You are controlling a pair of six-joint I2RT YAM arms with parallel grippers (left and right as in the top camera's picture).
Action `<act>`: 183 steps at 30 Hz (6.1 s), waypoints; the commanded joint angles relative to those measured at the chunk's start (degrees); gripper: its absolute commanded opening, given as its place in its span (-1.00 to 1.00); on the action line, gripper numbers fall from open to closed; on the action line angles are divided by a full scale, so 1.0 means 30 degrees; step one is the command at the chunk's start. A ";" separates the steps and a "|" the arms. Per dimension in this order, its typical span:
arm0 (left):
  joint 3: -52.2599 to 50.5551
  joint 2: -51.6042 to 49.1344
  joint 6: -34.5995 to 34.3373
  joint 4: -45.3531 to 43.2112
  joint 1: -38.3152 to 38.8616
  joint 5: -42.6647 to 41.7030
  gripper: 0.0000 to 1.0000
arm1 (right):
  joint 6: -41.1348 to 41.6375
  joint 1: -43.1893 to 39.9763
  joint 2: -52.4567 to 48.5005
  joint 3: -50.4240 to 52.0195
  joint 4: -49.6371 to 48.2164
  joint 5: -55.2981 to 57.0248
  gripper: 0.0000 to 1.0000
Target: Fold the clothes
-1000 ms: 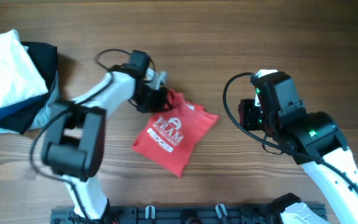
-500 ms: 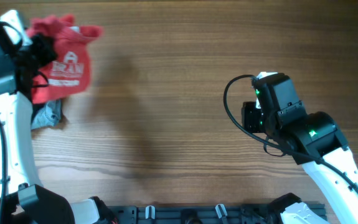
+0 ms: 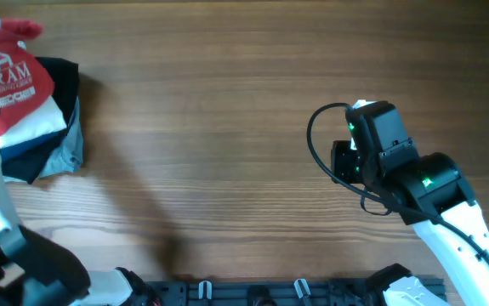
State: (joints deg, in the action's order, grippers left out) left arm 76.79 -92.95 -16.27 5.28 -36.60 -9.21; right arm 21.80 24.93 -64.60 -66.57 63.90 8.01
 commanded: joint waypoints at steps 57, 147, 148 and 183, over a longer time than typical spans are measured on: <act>-0.5224 1.1322 0.0160 1.8491 1.2626 0.1734 1.00 | -0.0437 -0.3920 0.5938 0.3111 -0.4393 -0.2397 0.99; -2.0582 2.8516 0.0350 0.6127 1.2575 0.3592 0.99 | -0.6739 -0.8087 2.1442 2.2083 -2.1493 -0.5552 0.99; -2.1267 2.8866 0.0364 0.4794 1.2575 0.3599 0.99 | -0.6732 -0.8087 2.1442 2.2083 -2.1493 -0.5552 1.00; -2.5492 3.0928 0.2288 -0.0444 1.2626 0.3745 1.00 | -0.6739 -0.8087 2.1442 2.2083 -2.1493 -0.5552 1.00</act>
State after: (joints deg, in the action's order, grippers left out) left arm 0.54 -0.73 -10.55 3.97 1.04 1.48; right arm 1.21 0.95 -0.78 -0.34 -0.38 -7.73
